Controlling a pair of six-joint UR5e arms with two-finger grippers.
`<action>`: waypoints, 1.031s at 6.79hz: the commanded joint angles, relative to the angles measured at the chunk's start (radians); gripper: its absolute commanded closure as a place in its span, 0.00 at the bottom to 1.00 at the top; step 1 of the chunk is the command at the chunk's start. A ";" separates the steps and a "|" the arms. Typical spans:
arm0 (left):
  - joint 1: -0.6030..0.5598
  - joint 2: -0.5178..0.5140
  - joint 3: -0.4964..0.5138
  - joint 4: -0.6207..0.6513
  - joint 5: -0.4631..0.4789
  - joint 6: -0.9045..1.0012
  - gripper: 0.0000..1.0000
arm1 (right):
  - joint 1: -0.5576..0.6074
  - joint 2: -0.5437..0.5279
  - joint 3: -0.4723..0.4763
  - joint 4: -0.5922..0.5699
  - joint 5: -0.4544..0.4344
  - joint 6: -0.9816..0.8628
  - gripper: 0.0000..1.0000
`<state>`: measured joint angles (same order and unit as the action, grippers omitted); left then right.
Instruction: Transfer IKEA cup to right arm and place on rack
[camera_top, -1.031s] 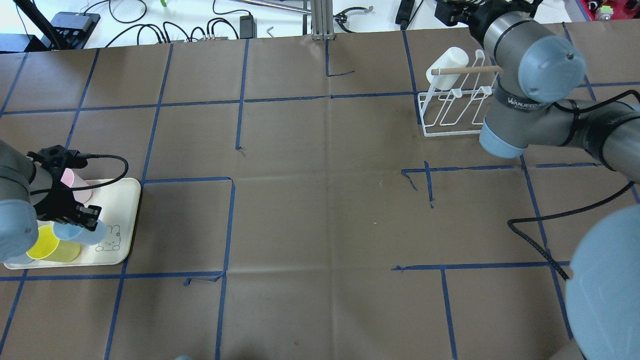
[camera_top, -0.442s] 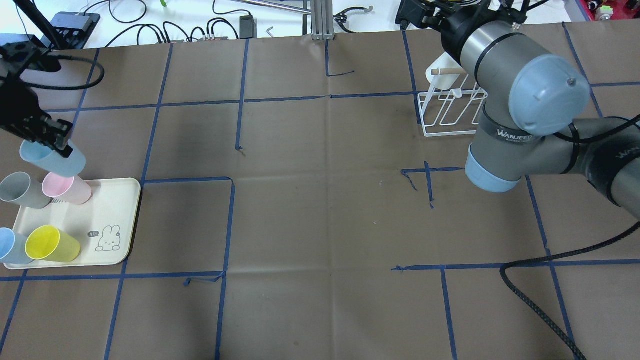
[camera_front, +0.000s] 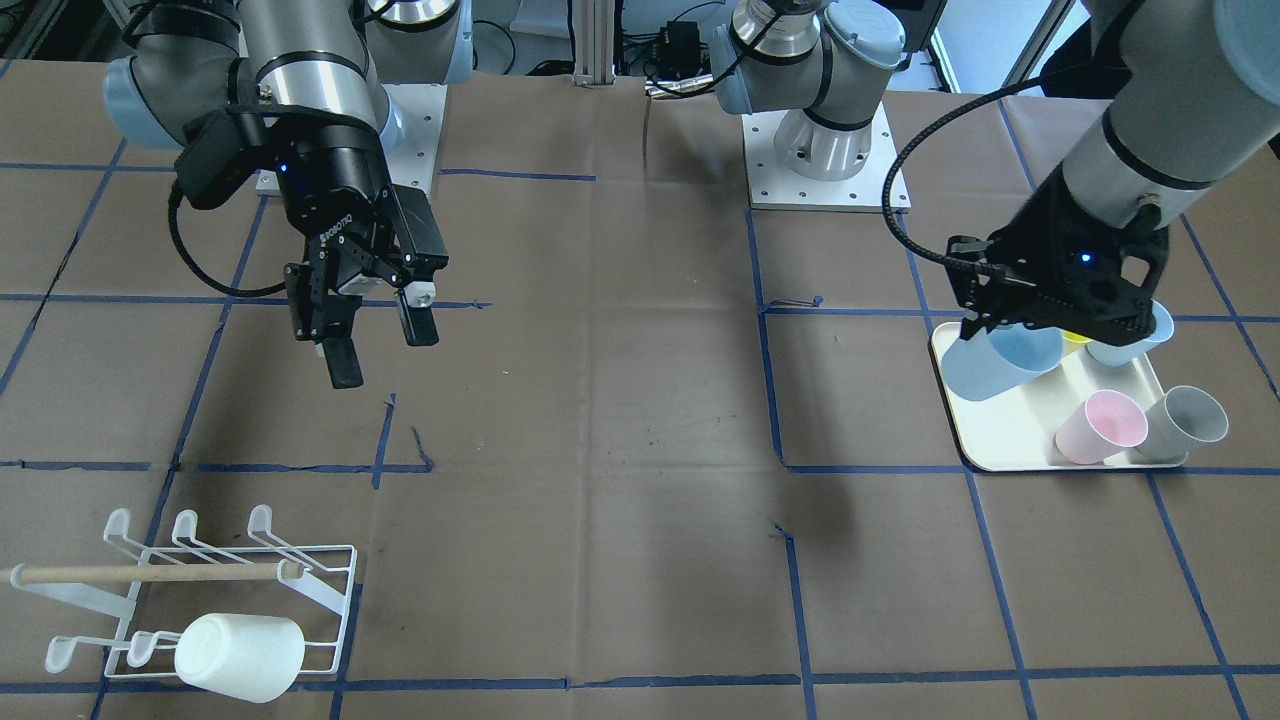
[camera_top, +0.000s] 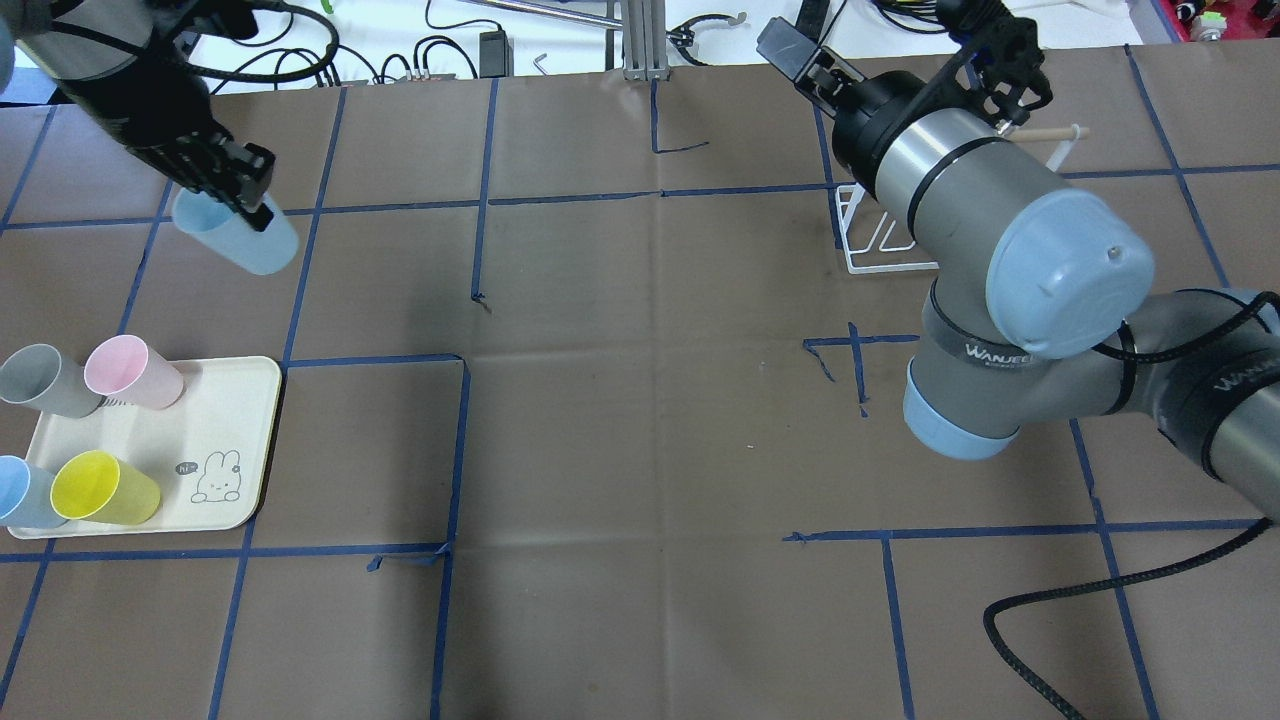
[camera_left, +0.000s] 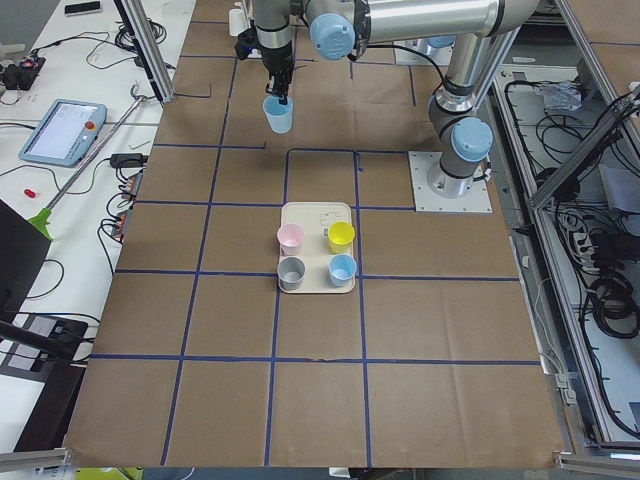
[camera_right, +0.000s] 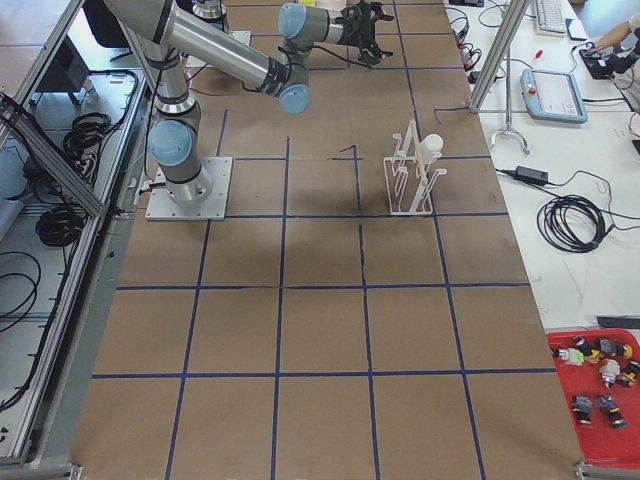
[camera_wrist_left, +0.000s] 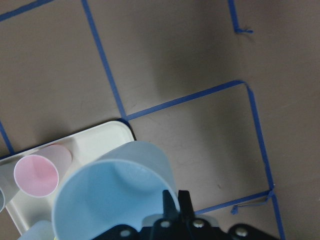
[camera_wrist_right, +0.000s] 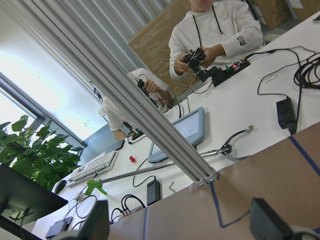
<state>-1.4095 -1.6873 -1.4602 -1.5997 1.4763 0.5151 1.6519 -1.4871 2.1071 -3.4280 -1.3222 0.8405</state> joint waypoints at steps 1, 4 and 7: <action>-0.034 0.024 -0.020 0.106 -0.345 -0.023 1.00 | 0.029 -0.018 0.062 -0.083 0.040 0.345 0.00; -0.032 0.038 -0.180 0.503 -0.681 -0.023 1.00 | 0.031 -0.002 0.109 -0.137 0.038 0.726 0.00; -0.032 0.034 -0.439 0.955 -0.871 -0.024 1.00 | 0.067 -0.009 0.128 -0.009 0.025 0.827 0.00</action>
<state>-1.4419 -1.6500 -1.7976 -0.8193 0.6721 0.4912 1.7010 -1.4922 2.2253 -3.5129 -1.2885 1.6558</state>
